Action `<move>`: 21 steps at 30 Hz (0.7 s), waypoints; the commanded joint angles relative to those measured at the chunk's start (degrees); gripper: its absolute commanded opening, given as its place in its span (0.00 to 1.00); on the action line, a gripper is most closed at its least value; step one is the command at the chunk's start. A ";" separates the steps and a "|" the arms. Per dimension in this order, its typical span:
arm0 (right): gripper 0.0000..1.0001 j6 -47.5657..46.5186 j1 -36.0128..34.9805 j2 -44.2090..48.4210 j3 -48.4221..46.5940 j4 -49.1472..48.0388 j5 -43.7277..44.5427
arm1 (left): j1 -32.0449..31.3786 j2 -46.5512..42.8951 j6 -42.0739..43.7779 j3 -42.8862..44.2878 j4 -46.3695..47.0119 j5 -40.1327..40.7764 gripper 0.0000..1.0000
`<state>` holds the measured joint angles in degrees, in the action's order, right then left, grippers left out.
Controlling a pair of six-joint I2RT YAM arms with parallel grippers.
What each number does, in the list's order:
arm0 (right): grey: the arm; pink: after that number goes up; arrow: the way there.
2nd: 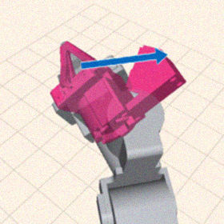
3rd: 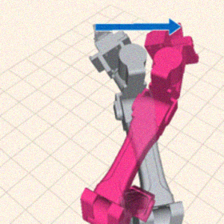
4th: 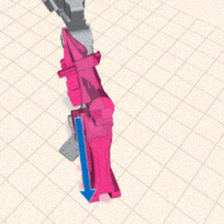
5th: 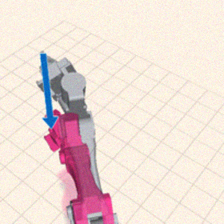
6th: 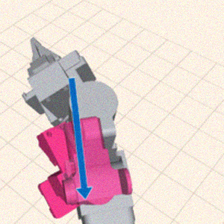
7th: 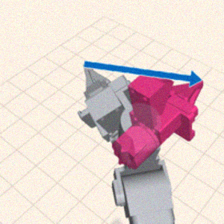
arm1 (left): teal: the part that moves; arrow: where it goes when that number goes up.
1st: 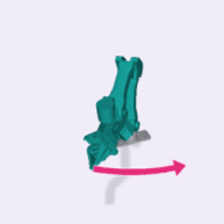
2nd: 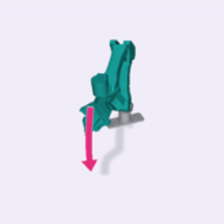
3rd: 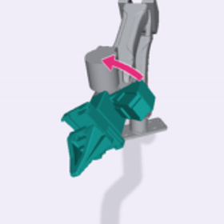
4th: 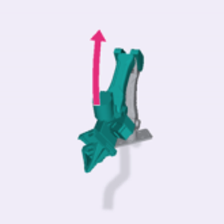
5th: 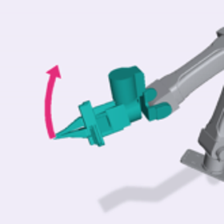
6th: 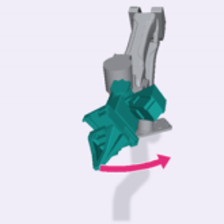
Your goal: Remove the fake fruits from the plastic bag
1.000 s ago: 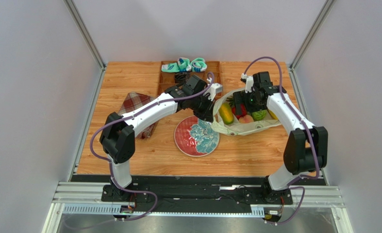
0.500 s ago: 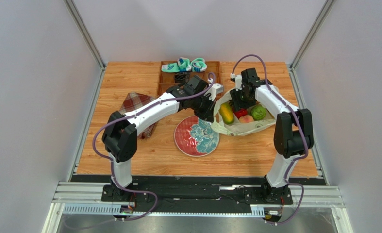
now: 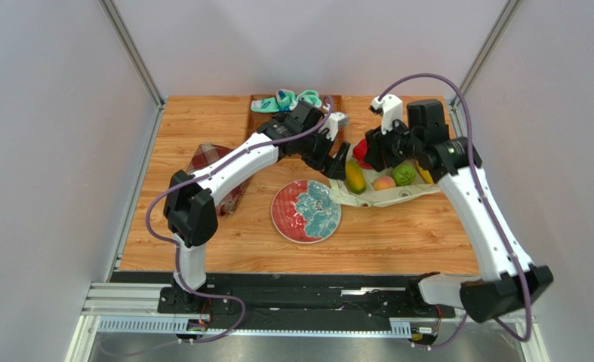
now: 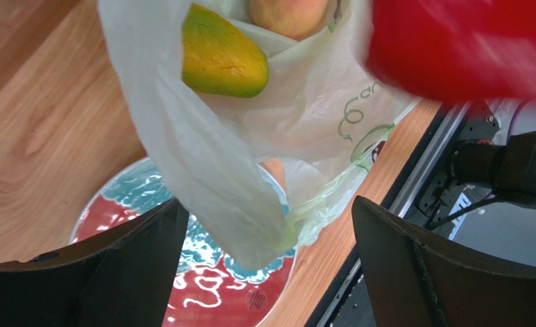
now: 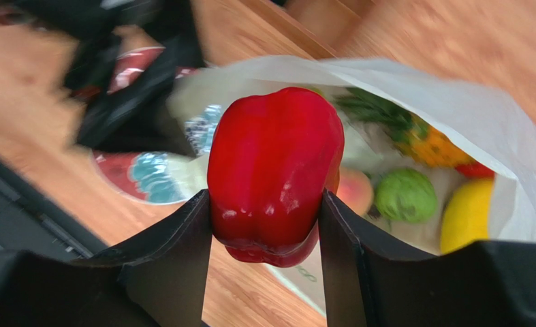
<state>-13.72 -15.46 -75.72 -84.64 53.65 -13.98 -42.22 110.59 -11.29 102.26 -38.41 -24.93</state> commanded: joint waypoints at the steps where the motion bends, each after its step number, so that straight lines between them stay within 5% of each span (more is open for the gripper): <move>1: 0.22 -3.60 -8.16 7.16 1.84 3.31 -5.89 | 5.28 -6.51 -1.54 2.25 -1.40 0.75 0.99; 9: 0.22 -11.23 -27.58 3.49 5.43 -7.49 -2.28 | 8.64 -28.63 2.76 -10.38 -1.14 21.39 0.99; 13: 0.22 -13.61 -29.53 -4.40 9.40 -15.31 -4.73 | 8.73 -37.27 3.55 -17.69 0.09 30.45 0.99; 21: 0.20 -12.22 -30.15 -21.30 4.32 -22.88 -1.25 | 8.82 -42.38 7.60 -23.95 1.14 31.70 0.99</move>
<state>-25.87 -44.88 -92.42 -75.59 38.15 -17.82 -33.54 66.89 -6.61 80.40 -37.89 4.14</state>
